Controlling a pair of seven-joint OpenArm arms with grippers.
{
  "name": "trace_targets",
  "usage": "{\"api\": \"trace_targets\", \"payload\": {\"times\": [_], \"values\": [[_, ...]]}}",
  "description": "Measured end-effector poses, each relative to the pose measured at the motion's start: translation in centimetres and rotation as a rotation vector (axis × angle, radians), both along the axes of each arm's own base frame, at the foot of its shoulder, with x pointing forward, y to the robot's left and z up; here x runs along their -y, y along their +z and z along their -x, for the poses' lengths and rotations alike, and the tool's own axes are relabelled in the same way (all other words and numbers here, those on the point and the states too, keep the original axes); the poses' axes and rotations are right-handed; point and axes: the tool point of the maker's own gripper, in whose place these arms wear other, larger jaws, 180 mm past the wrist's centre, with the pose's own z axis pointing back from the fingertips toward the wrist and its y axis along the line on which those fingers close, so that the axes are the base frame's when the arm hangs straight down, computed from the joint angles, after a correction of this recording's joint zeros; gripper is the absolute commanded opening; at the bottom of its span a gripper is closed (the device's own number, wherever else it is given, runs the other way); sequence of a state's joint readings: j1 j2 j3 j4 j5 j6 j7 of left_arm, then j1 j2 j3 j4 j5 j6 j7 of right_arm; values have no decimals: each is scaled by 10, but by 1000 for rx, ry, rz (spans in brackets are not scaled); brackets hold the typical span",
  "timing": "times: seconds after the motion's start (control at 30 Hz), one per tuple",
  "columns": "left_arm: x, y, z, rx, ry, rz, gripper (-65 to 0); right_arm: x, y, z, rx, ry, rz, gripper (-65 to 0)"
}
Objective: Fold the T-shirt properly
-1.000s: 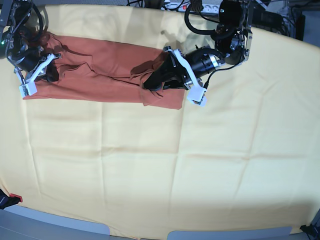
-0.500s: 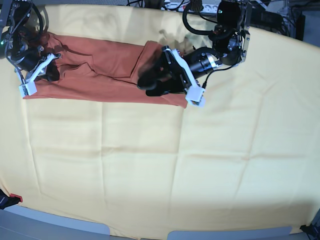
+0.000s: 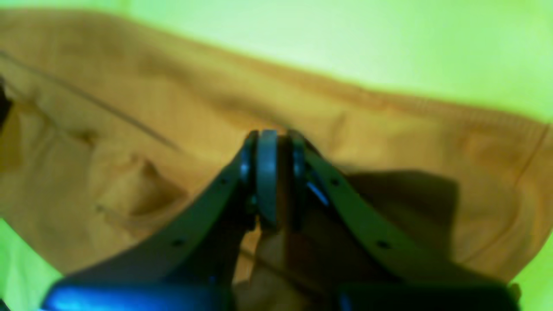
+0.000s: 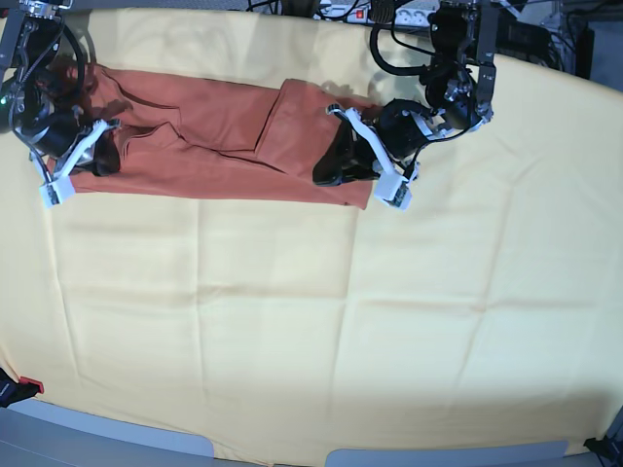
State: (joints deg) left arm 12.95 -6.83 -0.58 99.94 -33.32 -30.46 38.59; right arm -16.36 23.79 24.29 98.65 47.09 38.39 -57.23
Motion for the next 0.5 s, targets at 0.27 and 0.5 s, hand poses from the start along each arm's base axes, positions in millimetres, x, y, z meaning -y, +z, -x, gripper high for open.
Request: {"api": "trace_targets", "payload": {"times": [0.27,0.5], "values": [[-2,-21,3,-33,1,-35,-650,4,26,-33,85,5,17,-284],[-16,-22,3,-10,-11,-68,-650,76,57,-28,138,-185,75,-283]]}}
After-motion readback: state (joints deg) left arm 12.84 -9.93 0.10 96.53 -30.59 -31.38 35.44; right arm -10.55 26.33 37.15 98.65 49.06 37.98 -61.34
